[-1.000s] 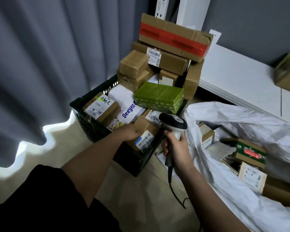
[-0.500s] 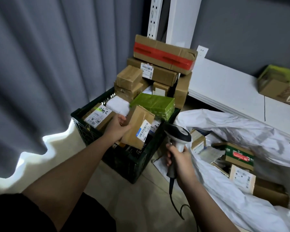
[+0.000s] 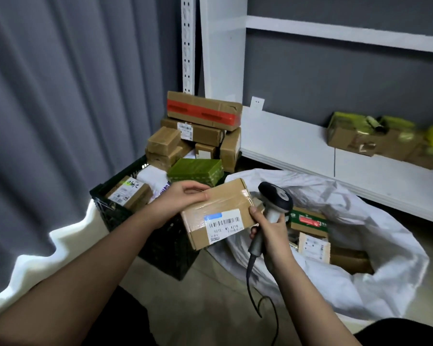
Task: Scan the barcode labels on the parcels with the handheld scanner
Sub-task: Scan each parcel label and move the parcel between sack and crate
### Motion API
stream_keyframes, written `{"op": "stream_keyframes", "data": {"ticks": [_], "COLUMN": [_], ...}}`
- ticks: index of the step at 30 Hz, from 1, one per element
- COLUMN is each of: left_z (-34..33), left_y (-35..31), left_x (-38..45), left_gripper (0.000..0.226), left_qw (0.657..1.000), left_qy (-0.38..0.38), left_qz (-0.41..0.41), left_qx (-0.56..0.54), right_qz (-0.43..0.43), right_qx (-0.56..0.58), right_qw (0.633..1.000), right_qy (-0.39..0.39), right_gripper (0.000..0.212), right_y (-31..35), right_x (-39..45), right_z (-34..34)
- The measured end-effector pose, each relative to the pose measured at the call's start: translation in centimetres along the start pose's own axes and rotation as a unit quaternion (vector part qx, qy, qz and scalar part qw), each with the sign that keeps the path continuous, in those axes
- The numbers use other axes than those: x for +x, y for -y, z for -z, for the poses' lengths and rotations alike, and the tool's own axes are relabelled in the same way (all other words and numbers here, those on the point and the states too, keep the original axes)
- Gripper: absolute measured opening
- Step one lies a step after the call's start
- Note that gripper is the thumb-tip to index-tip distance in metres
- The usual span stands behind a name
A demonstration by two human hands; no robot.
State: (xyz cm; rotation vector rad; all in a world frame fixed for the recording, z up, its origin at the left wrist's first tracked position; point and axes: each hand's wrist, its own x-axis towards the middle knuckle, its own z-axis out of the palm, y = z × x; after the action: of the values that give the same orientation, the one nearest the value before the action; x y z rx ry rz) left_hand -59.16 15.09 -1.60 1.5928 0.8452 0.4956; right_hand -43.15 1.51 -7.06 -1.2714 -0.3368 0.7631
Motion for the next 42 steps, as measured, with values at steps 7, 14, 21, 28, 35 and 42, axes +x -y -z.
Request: {"op": "stream_keyframes", "data": {"ticks": [7,14,21,28,35,42], "left_z": [-2.5,-3.3,-2.0,-0.9,-0.5,0.1], "left_y": [2.4,2.3,0.4,0.5,0.5,0.5], "left_x": [-2.2,-2.9,-0.9,0.6,0.7,0.7], "left_gripper": [0.077,0.048,0.048,0.05,0.04,0.05], "left_qw": [0.971,0.973,0.95,0.943,0.946,0.946], "left_qy": [0.071,-0.024,-0.195,-0.242,-0.249,-0.25], "left_qz": [0.162,0.13,0.092,0.097,0.091,0.086], "left_qx": [-0.164,-0.191,-0.224,-0.205,-0.188,-0.186], "right_qz": [0.046,0.047,0.026,0.013,0.027,0.018], "right_qx": [0.071,0.0,-0.093,-0.126,-0.152,-0.196], "right_qw": [0.994,0.997,0.993,0.981,0.975,0.968], "right_qy": [-0.072,-0.053,0.062,0.145,0.159,0.157], "right_gripper": [0.046,0.027,0.015,0.023,0.018,0.027], "right_y": [2.4,3.6,3.7,5.0,5.2,5.2], "right_x": [-0.5,-1.7,-4.2,-5.2,-5.2,-5.8], "right_z": [3.2,3.7,2.2,0.5,0.5,0.9]}}
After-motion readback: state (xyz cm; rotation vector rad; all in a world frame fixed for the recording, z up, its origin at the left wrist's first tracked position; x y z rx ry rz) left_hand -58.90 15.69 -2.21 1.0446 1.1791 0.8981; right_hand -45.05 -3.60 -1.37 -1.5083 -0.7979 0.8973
